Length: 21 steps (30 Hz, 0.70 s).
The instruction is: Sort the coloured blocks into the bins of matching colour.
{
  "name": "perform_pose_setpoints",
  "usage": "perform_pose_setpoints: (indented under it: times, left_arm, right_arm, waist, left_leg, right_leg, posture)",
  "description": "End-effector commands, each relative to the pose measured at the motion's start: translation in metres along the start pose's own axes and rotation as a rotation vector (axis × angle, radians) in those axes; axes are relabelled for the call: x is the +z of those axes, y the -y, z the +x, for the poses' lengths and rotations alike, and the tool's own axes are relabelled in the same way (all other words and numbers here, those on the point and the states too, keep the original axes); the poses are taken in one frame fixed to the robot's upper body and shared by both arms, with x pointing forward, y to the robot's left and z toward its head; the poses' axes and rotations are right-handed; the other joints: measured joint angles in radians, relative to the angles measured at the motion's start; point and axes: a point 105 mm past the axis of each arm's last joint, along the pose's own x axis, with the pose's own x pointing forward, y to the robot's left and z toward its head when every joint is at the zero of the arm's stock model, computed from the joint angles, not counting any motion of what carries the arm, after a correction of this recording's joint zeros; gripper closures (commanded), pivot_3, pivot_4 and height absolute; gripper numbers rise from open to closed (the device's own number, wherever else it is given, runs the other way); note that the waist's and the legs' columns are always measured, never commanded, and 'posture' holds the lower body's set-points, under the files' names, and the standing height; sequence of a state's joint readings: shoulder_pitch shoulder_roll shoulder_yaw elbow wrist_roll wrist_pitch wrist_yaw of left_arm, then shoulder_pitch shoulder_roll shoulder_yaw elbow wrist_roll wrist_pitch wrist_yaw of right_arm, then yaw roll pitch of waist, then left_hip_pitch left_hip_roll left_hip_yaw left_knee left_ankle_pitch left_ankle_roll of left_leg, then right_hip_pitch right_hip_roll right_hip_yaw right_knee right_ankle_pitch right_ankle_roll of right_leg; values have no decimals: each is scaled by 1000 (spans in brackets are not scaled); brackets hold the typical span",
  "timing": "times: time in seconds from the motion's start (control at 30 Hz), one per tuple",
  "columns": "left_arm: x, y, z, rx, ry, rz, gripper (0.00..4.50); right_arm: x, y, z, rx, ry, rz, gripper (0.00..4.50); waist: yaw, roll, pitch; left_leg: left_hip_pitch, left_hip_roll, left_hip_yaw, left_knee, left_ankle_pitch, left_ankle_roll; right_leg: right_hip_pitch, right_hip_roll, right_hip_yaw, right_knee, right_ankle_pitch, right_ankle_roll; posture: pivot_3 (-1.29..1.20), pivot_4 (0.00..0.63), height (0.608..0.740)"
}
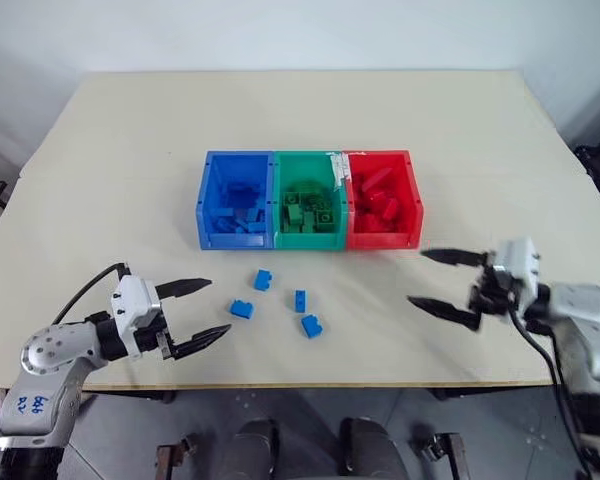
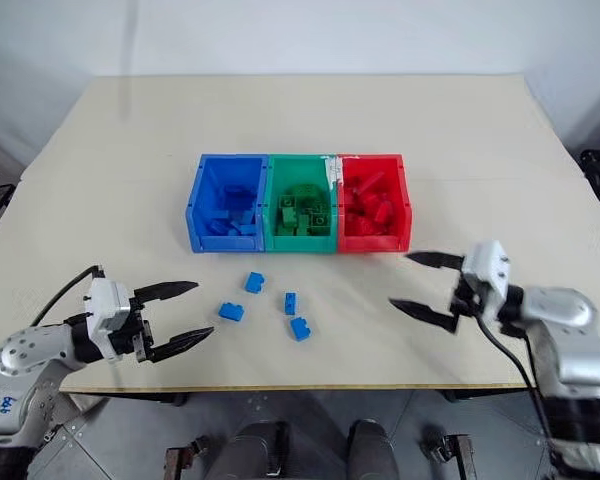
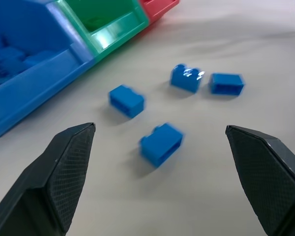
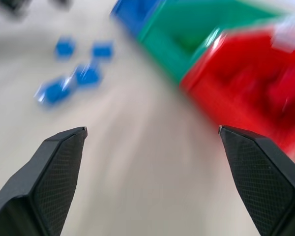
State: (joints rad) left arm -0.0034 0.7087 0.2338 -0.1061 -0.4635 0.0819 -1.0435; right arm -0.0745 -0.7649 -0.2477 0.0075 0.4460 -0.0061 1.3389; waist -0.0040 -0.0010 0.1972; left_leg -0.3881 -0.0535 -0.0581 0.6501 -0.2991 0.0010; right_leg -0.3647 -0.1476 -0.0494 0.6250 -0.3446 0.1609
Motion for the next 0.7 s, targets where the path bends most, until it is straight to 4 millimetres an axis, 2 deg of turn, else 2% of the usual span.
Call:
perform_pose_setpoints:
  times: [0.03,0.17,0.33,0.47,0.57,0.7]
  left_arm:
    - [5,-9,-9,-4,0,56,0]
    - [7,-8,-5,-50,13,70,0]
    - [8,-1,-3,-53,28,87,0]
    - [8,8,-5,-58,18,82,0]
    - [11,15,-1,-100,2,120,0]
    - [26,28,28,-231,-9,227,0]
  right_arm:
    - [6,4,-16,-52,-2,-57,15]
    - [0,3,-16,-55,-13,-50,15]
    - [11,2,14,9,48,-60,15]
    - [21,2,27,65,78,-72,15]
    - [23,5,26,75,76,-78,15]
    - [21,10,11,41,43,-69,15]
  waist:
    - [-1,0,0]
    - [3,0,0]
    - [-1,0,0]
    - [2,0,0]
    - [10,0,0]
    - [33,0,0]
  left_leg:
    - [1,0,1,0,0,0]
    - [3,5,1,3,0,0]
    - [3,5,1,3,0,0]
    - [3,7,1,2,0,-1]
    - [2,6,0,2,0,0]
    - [2,5,-1,4,0,0]
  right_leg:
    - [1,0,0,0,0,0]
    - [5,-1,0,-2,0,0]
    - [4,0,0,-3,0,0]
    - [4,0,0,-2,0,0]
    - [4,0,-1,-3,0,0]
    - [5,-1,-1,-5,0,0]
  posture:
    - [0,150,740]
    - [0,150,740]
    - [0,150,740]
    - [0,150,740]
    - [0,150,740]
    - [0,150,740]
